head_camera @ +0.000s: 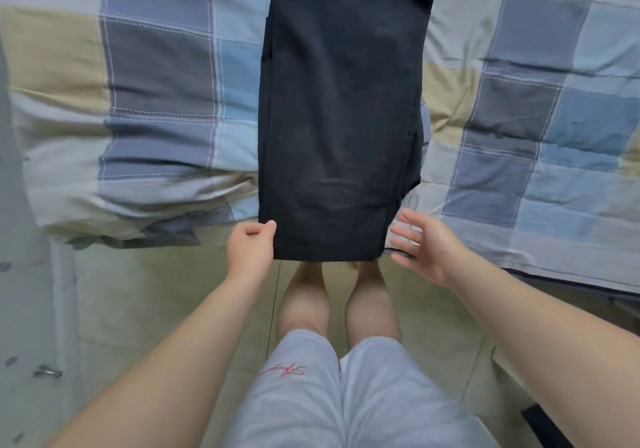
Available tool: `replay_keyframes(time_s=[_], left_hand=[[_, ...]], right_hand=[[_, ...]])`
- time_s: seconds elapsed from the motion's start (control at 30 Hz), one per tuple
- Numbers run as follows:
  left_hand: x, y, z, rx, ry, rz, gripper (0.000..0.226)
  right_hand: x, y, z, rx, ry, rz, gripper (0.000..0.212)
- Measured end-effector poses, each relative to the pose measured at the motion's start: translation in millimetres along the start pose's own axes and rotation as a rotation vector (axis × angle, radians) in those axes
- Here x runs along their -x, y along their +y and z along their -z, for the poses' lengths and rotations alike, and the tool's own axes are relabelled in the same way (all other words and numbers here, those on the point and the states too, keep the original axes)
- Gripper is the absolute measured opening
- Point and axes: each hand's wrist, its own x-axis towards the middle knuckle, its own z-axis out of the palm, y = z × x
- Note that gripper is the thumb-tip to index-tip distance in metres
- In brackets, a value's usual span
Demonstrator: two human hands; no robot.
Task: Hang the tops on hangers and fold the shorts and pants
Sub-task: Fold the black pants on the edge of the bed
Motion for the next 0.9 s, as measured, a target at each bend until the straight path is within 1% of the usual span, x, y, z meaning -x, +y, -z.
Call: replay_keyframes(time_s=[0.07, 0.1, 0.13, 0.2, 0.27, 0.33, 0.37, 0.43, 0.5, 0.6, 0.67, 0.73, 0.83, 0.9], left_hand=[[-10, -11, 2, -0.059, 0.054, -0.035, 0.032], [-16, -15, 2, -0.093, 0.05, -0.064, 0.042], [-21, -18, 2, -0.118, 0.02, -0.091, 0.05], [-29, -20, 0, -0.12, -0.094, -0.117, 0.057], [-34, -17, -2, -0.108, -0.185, -0.106, 0.055], [-37, -12, -2, -0.143, -0.217, -0.112, 0.052], [-38, -10, -1, -0.177, -0.233, -0.13, 0.048], [-38, -8, 2, -0.239, -0.272, -0.178, 0.032], [-34, -6, 4, -0.252, -0.298, -0.207, 0.025], [-21, -7, 6, -0.236, -0.302, -0.235, 0.029], [-11, -9, 9, -0.215, -0.291, -0.221, 0.033], [2, -11, 12, -0.203, -0.299, -0.186, 0.037], [24, -15, 20, -0.199, -0.327, -0.15, 0.031], [38, -24, 28, -0.197, -0.341, -0.117, 0.028]], right_hand=[[-9, 10, -1, 0.156, 0.013, 0.021, 0.057], [-14, 12, -1, 0.23, 0.009, 0.037, 0.064], [-18, 14, -3, 0.291, -0.006, 0.049, 0.067], [-25, 16, -7, 0.367, -0.056, 0.054, 0.062], [-31, 17, -11, 0.395, -0.095, 0.057, 0.057], [-32, 18, -14, 0.381, -0.097, 0.08, 0.051], [-30, 18, -16, 0.366, -0.109, 0.098, 0.044], [-26, 21, -14, 0.354, -0.139, 0.121, 0.034], [-20, 27, -10, 0.348, -0.124, 0.118, 0.038], [-9, 34, 0, 0.318, -0.149, 0.071, 0.044], [2, 35, 5, 0.279, -0.167, 0.056, 0.043], [15, 36, 8, 0.261, -0.141, 0.074, 0.041], [38, 47, 13, 0.284, -0.045, 0.127, 0.036], [56, 58, 17, 0.305, -0.03, 0.13, 0.032]])
